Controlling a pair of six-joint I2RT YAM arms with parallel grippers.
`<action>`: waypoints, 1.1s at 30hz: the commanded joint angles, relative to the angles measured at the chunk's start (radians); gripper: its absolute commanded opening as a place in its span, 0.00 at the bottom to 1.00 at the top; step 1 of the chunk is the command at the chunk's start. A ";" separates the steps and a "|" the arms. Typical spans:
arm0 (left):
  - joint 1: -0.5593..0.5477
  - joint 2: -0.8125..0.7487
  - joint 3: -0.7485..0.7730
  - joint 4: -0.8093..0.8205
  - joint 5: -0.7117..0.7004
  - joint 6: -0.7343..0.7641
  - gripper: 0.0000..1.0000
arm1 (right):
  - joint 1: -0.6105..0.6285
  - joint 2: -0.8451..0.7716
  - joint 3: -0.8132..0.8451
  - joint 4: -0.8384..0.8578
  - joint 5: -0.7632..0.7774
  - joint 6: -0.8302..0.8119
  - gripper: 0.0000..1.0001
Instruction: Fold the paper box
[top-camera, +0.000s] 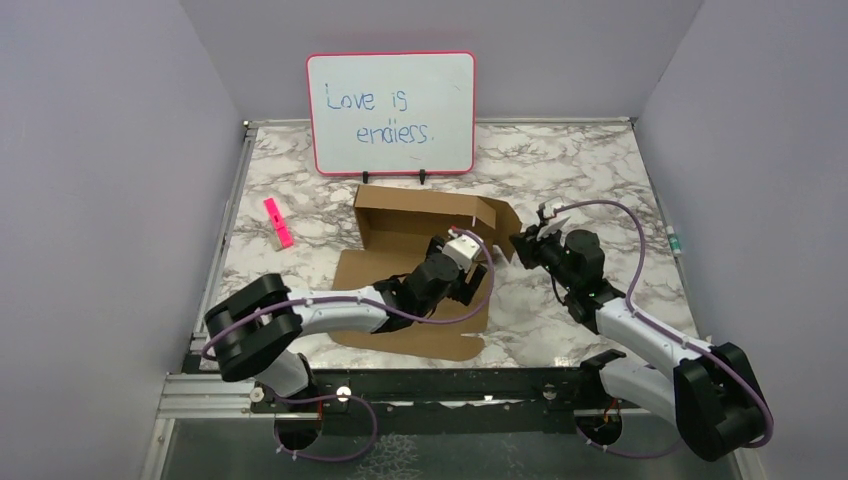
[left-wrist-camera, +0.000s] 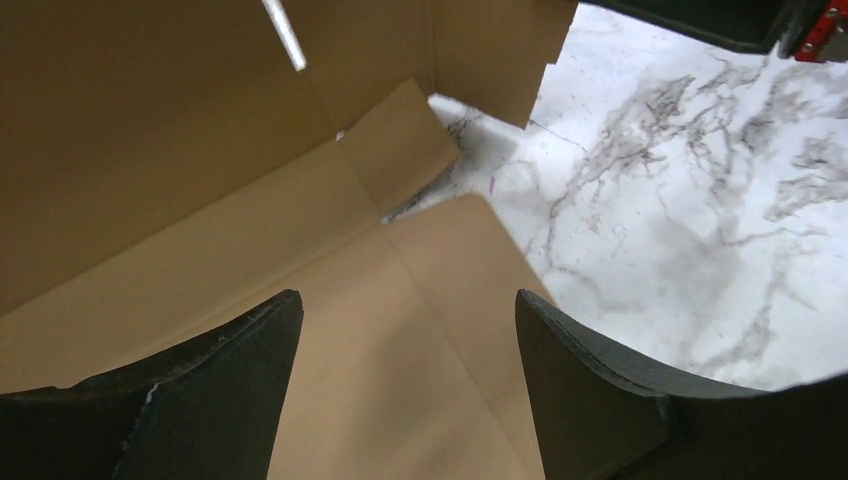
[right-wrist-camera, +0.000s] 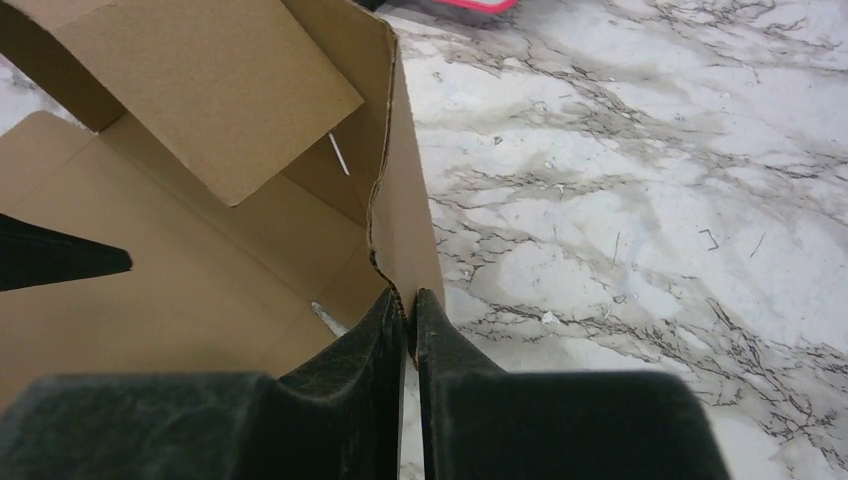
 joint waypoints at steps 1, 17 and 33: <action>-0.030 0.120 0.077 0.148 -0.134 0.100 0.80 | -0.003 0.013 0.005 0.020 -0.058 -0.021 0.12; -0.051 0.489 0.242 0.318 -0.334 0.186 0.79 | -0.004 -0.008 -0.004 0.027 -0.119 -0.035 0.09; -0.006 0.462 0.164 0.328 -0.449 0.070 0.55 | -0.003 -0.010 -0.008 0.033 -0.139 -0.035 0.10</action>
